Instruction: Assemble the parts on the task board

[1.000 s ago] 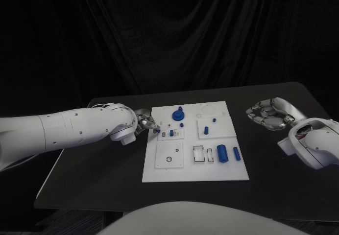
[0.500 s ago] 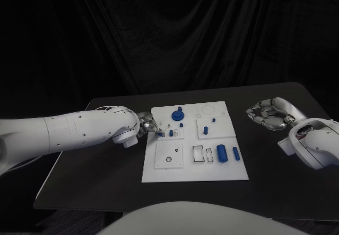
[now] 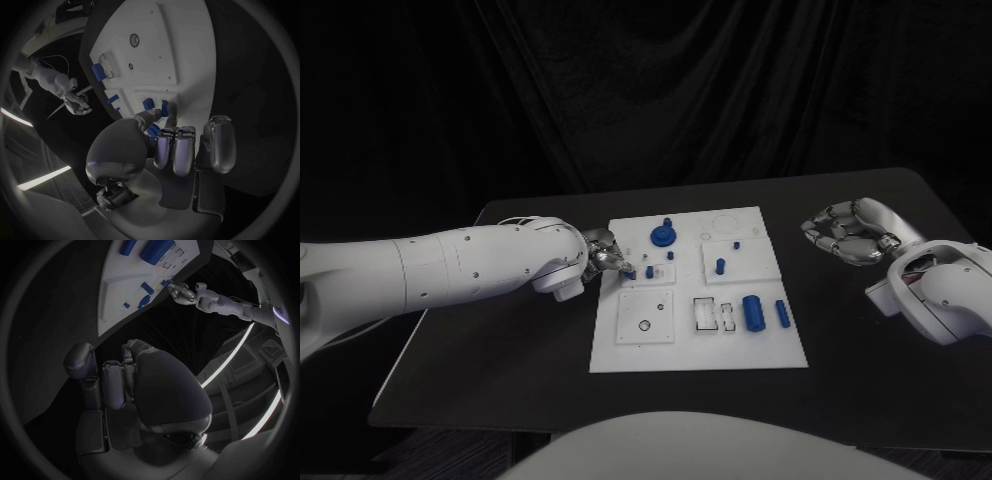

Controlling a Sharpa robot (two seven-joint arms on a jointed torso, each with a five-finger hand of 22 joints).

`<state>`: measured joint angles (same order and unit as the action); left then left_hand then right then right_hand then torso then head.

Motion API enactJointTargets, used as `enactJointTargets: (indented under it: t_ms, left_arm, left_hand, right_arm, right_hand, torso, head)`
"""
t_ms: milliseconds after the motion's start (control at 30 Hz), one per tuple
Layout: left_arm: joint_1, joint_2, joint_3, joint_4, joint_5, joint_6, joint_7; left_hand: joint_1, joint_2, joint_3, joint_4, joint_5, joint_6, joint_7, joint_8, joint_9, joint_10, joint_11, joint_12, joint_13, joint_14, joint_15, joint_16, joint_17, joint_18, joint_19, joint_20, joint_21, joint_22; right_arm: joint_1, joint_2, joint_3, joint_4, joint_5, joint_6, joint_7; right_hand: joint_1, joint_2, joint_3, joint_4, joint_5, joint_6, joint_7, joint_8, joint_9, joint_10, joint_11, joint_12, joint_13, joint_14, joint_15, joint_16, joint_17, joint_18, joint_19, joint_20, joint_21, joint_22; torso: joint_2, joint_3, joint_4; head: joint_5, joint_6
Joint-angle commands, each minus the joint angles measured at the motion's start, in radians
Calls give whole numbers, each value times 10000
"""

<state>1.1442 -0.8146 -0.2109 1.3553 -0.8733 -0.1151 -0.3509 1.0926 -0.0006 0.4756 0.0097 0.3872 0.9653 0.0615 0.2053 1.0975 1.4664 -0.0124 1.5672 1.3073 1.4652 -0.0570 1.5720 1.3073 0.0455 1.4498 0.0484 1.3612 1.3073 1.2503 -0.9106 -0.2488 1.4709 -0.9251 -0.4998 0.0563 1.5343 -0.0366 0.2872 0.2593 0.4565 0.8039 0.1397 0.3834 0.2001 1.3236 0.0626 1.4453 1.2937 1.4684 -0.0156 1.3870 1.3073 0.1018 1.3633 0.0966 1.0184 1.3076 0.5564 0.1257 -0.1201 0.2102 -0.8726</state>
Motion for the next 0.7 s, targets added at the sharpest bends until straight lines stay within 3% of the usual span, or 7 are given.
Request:
enactJointTargets:
  t_ms: [33,367,567,700]
  left_arm:
    - [-37,58,-5,-36,82,125,51]
    - [-54,149,-4,-134,82,111,25]
    - [-65,193,-4,-196,82,88,-40]
    - [-72,205,-4,-216,81,141,-101]
  left_hand:
    - [-27,72,88,-27,-82,-44,-63,37,30,1044,-27,36,2634,1056,-80,-12,2635,98,26,-15,-78,1864]
    - [-182,156,-19,142,-836,-78,-62,68,61,1044,-21,36,2634,1056,-75,-12,2635,106,14,-8,-137,1866]
    - [-239,184,-86,223,-921,-73,-57,73,60,1044,-15,36,2634,1056,-71,-12,2635,111,7,-6,-160,1863]
    - [-289,223,-269,360,-1361,-87,-61,73,51,1044,-15,36,2634,1056,-68,-12,2635,107,25,-3,-153,1875]
  right_arm:
    - [-25,11,8,-6,-48,-115,58]
    - [-26,8,8,-12,-48,-48,-17]
    - [-26,17,8,-18,-48,4,-60]
    - [-26,20,8,-22,-48,41,-91]
  right_hand:
    - [-17,-74,41,-21,53,-69,31,45,-11,-3,-18,-19,8,149,58,-16,834,82,-68,-10,2,1169]
    - [-25,-83,43,-24,63,-67,30,58,-12,-20,-19,-26,-14,146,57,-23,824,84,-70,-10,-11,1166]
    - [-34,-87,41,-20,65,-71,32,59,-14,-22,-18,-27,-18,143,58,-30,816,86,-73,-10,-20,1164]
    - [-34,-87,41,-20,65,-71,32,59,-14,-22,-18,-27,-18,143,58,-30,816,86,-73,-10,-20,1164]
  torso:
    - [-2,1,-11]
    - [-3,-2,-4]
    - [-4,-2,-10]
    - [1,-2,-6]
  head:
    - [3,0]
    - [-7,0]
    - [2,0]
    - [-4,0]
